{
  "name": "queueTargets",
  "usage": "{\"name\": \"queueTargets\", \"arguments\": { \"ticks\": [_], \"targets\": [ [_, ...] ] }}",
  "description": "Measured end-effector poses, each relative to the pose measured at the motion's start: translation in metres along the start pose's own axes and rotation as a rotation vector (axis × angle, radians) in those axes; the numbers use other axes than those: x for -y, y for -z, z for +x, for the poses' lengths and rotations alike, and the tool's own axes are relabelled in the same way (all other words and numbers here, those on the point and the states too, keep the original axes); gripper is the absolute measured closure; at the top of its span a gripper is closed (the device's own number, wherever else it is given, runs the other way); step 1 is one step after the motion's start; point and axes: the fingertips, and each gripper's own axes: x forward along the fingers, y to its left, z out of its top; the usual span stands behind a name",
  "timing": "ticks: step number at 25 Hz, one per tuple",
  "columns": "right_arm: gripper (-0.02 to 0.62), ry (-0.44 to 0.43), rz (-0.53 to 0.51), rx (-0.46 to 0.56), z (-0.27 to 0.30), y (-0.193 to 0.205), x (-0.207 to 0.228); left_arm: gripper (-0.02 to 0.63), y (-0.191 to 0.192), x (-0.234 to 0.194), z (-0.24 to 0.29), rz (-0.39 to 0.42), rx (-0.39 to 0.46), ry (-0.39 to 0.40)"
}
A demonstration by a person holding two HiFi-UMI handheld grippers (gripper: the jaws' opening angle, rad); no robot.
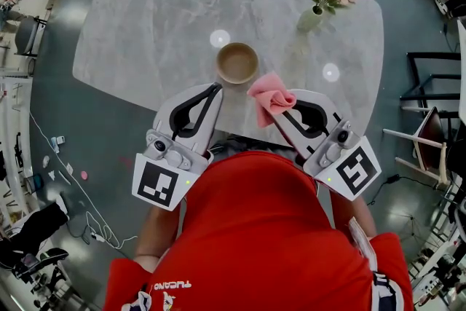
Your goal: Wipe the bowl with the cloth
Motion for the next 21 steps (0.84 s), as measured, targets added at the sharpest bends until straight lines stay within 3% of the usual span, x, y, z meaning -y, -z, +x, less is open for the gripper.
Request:
{"name": "queueTargets", "arguments": {
  "ticks": [21],
  "targets": [
    [0.574, -0.004, -0.008, -0.004, 0.0044, 0.0005, -0.0027, 0.601, 0.0024, -0.0040, -0.0016, -0.009, 0.005, 0.014]
  ]
}}
